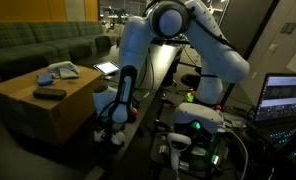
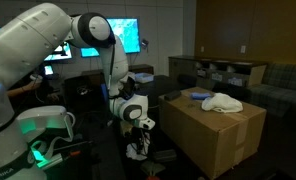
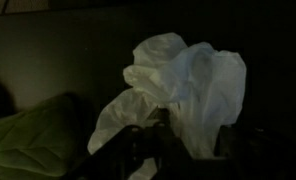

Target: Switch between the objects on the box and on the table one by one

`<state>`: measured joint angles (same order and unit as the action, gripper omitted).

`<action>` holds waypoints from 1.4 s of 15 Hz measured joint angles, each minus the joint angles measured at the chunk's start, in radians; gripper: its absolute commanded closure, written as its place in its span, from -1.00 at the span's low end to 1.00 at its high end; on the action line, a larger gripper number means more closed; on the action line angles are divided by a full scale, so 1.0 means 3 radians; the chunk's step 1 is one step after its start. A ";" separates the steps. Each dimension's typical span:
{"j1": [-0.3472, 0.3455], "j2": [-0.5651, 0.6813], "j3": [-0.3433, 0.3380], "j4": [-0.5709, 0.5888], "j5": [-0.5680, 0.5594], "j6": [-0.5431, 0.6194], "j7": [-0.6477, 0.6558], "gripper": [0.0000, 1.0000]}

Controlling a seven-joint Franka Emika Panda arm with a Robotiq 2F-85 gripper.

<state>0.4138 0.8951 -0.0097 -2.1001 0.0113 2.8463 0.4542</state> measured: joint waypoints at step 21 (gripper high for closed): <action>-0.0516 -0.1867 -0.0341 0.0134 -0.1221 -0.1153 -0.0251 0.85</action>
<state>0.2590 0.3350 -0.1120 -2.0599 -0.3549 2.5003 0.3790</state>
